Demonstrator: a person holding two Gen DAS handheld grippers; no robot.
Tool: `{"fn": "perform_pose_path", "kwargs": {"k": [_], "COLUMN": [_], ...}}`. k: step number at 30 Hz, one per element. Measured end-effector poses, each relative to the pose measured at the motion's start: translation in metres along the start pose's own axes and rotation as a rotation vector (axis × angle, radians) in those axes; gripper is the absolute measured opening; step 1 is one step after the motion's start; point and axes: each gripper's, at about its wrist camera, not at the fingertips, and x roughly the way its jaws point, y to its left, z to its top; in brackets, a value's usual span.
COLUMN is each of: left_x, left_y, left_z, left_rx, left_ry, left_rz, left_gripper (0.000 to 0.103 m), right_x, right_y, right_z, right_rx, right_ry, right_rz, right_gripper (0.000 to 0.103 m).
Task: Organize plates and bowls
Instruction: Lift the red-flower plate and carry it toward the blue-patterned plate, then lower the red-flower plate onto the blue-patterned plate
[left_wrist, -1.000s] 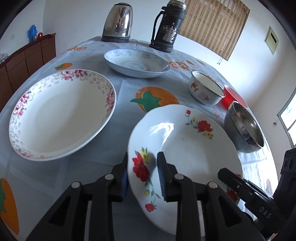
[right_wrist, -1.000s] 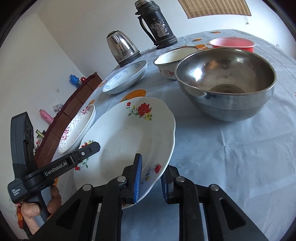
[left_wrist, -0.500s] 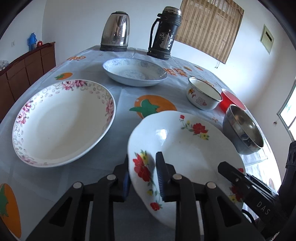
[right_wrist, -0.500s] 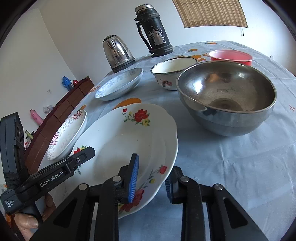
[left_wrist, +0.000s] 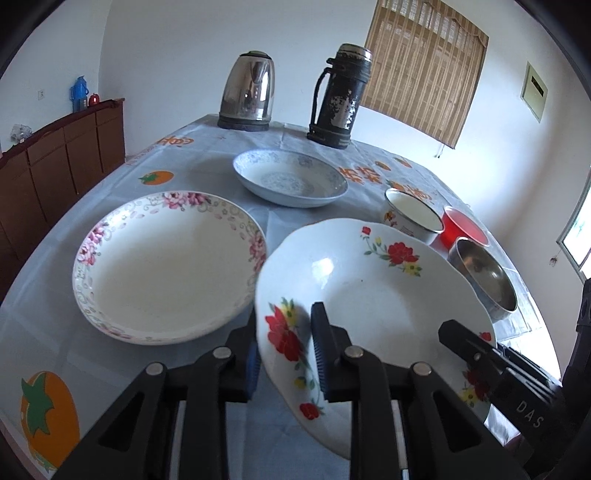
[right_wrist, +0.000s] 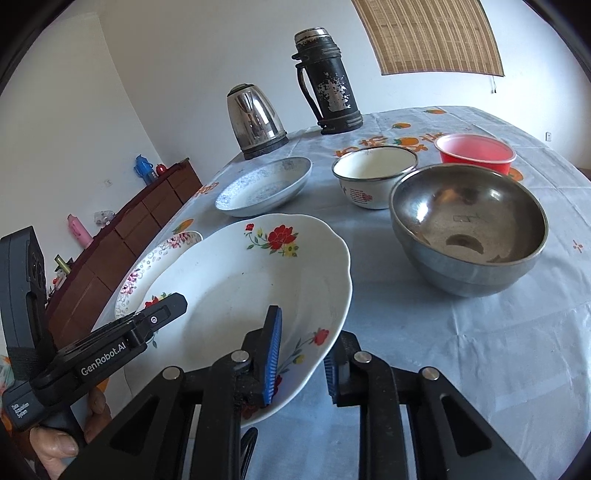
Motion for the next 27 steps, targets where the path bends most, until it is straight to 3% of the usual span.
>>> {"fn": "perform_pose_path", "kwargs": {"k": [13, 21, 27], "left_x": [-0.022, -0.023, -0.017], "left_y": [0.064, 0.067, 0.056], "left_z": [0.012, 0.018, 0.042], "left_rx": [-0.099, -0.100, -0.079], "left_ry": [-0.066, -0.076, -0.094], "left_rz": [0.114, 0.116, 0.093], "left_gripper": [0.023, 0.023, 0.023], "right_x": [0.033, 0.034, 0.031], "right_y": [0.066, 0.078, 0.075], "right_z": [0.015, 0.016, 0.033], "right_rx": [-0.079, -0.089, -0.087], "right_ry": [0.017, 0.006, -0.025], "right_rz": [0.120, 0.129, 0.104], "right_gripper": [0.023, 0.023, 0.023]}}
